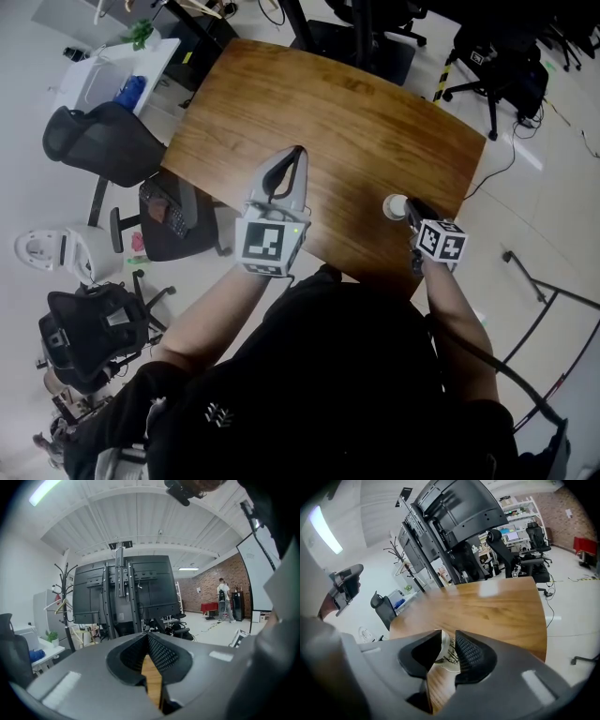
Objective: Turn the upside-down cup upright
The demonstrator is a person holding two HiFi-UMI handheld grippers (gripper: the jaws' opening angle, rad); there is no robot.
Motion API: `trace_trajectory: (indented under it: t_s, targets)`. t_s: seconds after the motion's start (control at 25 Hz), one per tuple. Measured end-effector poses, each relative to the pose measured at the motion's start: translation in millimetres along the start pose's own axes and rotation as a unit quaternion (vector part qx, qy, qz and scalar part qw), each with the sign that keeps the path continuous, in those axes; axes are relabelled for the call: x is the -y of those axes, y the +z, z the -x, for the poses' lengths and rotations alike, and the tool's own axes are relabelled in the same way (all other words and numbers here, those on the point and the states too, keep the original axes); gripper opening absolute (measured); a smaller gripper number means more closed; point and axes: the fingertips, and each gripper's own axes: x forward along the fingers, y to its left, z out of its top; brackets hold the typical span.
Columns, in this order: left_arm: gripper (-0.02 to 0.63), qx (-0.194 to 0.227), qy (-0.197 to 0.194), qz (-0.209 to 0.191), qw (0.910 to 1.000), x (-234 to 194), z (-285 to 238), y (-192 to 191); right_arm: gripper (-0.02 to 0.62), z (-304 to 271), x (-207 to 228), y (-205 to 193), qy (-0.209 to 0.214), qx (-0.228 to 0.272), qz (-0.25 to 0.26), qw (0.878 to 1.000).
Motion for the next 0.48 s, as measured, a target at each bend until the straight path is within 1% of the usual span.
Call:
trace_trajectory:
  t_s: [0.16, 0.24, 0.32, 0.48]
  targets:
    - [0.0, 0.003, -0.001, 0.003, 1.0, -0.3, 0.2, 0.5, 0.095, -5.5, 0.6, -2.3, 0.009, -0.009, -0.026, 1.0]
    - [0.0, 0.005, -0.001, 0.004, 1.0, -0.3, -0.9, 1.5, 0.092, -5.1, 0.8, -1.1, 0.011, -0.009, -0.027, 1.0]
    - [0.0, 0.006, 0.0, 0.004, 1.0, -0.1, -2.3, 2.2, 0.06, -3.0, 1.6, 2.0, 0.001, -0.009, -0.004, 1.0]
    - [0.0, 0.006, 0.0, 0.004, 1.0, 0.2, -3.0, 1.2, 0.043, 6.3, 7.5, 10.4, -0.031, -0.004, 0.053, 0.998]
